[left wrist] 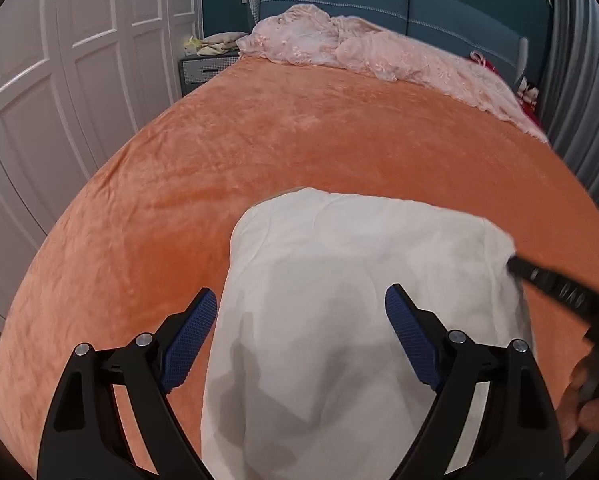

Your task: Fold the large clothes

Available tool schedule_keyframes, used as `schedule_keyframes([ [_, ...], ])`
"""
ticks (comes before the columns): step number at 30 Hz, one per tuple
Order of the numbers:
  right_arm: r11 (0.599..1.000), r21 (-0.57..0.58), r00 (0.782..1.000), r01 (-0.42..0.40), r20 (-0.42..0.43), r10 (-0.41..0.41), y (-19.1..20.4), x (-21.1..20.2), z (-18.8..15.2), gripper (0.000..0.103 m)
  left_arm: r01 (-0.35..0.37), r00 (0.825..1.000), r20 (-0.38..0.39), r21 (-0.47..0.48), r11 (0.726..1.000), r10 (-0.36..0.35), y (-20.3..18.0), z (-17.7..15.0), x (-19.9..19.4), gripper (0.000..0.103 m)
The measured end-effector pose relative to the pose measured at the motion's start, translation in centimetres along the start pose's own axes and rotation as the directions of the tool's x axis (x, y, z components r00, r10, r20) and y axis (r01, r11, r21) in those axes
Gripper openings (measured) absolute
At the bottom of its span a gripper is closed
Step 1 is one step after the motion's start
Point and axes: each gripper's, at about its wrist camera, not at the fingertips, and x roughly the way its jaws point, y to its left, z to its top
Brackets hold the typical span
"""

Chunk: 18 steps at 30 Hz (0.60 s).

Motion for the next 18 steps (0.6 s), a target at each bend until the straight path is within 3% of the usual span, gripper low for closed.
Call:
schedule_keyframes([
  [3,1.0,-0.012,0.999,0.026,-0.034,-0.027,-0.4,2.1,-1.2,0.005,-0.005,0.998,-0.059,0.013,1.0,0.005,-0.5,-0.4,3.0,0.085],
  [11,0.999,-0.034,0.998,0.031,-0.053,-0.033,-0.9,3.1,-2.2,0.003,-0.021,0.999,-0.038,0.021,1.0,0.022,-0.7,-1.4,3.3,0.087],
  [14,0.998,-0.037,0.998,0.056,-0.004,-0.056,-0.6,-0.3,-2.4,0.013,-0.026,0.999,-0.025,0.034,0.999,0.027,-0.7,-1.4,1.2,0.085],
  [18,0.993,-0.09,0.995,0.072,0.073,-0.066,0.2,-6.7,-4.2,0.016,-0.021,1.0,-0.004,0.059,0.998,0.021,-0.5,-2.7,-3.3,0.085],
])
